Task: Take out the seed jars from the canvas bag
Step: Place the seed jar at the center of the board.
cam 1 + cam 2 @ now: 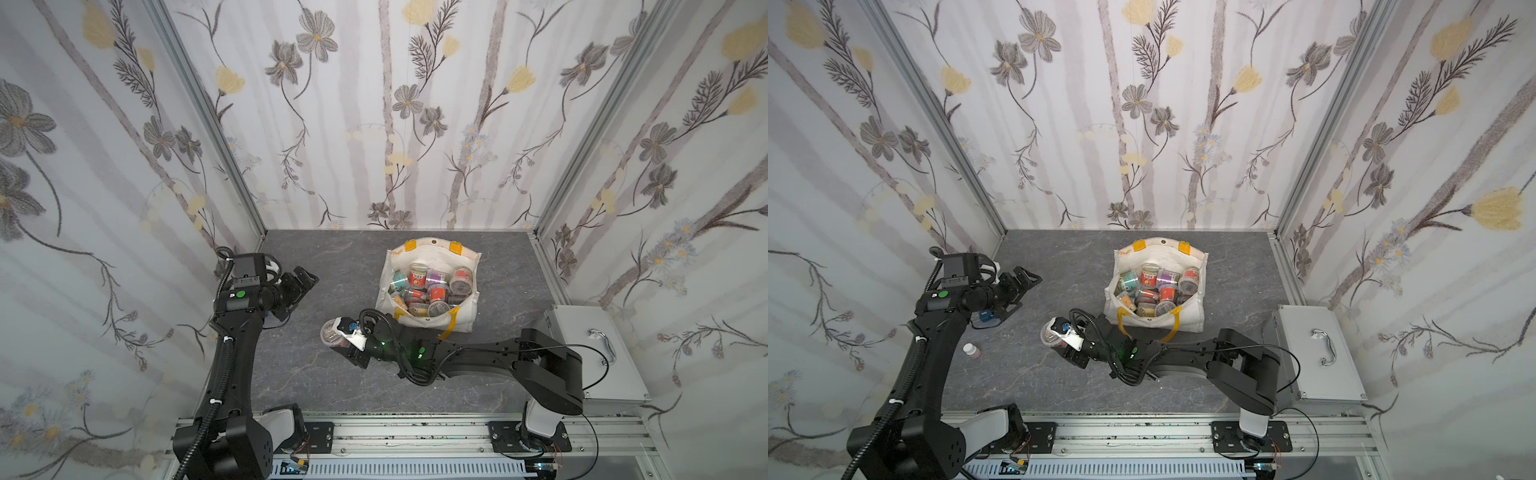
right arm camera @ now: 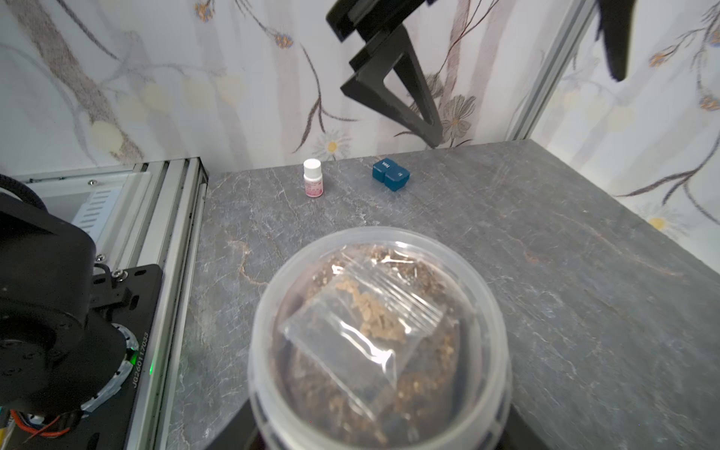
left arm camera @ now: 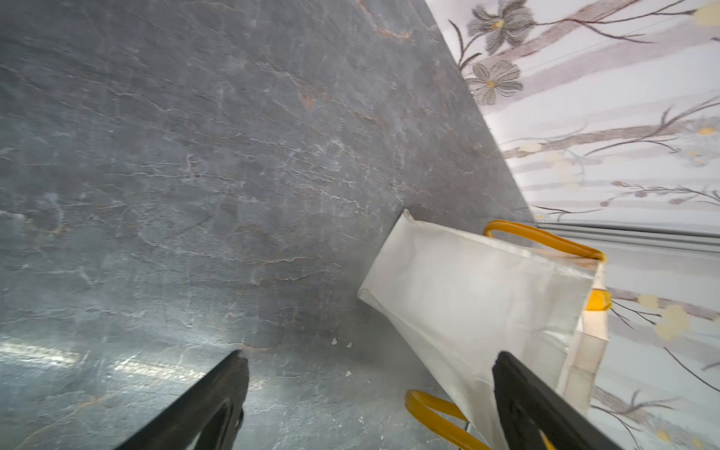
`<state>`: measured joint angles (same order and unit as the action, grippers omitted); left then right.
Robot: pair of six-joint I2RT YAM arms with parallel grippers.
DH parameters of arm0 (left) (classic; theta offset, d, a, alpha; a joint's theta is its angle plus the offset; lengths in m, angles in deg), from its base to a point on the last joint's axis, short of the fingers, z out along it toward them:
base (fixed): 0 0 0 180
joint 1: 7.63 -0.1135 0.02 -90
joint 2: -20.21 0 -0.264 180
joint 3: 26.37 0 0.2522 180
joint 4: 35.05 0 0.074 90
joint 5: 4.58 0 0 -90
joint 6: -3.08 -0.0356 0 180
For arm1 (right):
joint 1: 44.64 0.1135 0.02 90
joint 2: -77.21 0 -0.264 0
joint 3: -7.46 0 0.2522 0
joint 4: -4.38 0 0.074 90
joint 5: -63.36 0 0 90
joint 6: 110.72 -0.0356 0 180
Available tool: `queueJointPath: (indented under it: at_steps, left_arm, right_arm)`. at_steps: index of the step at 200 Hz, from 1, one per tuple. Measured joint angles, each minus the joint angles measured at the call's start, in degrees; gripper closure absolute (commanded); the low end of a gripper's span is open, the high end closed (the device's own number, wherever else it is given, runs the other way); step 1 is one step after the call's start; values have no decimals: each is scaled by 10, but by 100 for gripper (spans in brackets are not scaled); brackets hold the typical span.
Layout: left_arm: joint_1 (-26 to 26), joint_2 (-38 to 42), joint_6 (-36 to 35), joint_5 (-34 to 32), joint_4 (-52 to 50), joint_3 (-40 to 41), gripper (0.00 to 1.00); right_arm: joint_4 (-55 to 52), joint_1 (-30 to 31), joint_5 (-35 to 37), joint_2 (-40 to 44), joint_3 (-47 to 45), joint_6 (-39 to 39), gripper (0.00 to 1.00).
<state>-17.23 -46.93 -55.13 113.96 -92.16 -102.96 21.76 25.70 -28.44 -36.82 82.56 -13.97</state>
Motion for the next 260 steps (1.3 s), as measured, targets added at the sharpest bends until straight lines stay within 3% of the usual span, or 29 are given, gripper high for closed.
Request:
queueJointPath:
  at_steps: [105, 178, 220, 224, 230, 260]
  left_arm:
    - [-2, -7, -19, -69, 7, 49, 0]
    - [-2, -12, -31, -79, 10, 57, 0]
    - [-3, -13, -25, -79, -11, 80, 0]
    - [-3, -13, -23, -81, -16, 81, 0]
    - [-5, -14, -21, -87, -23, 83, 0]
    - [-30, -15, 2, -107, -46, 108, 0]
  right_arm:
    - [-75, -3, -77, -176, 149, 66, 40]
    - [-94, -19, -111, -196, 160, 68, 37]
    - [-90, -19, -129, -158, 130, 69, 20]
    - [-88, -19, -130, -155, 129, 69, 7]
    - [-85, -19, -132, -153, 131, 65, 1]
    - [-90, -18, -135, -172, 191, 46, 0]
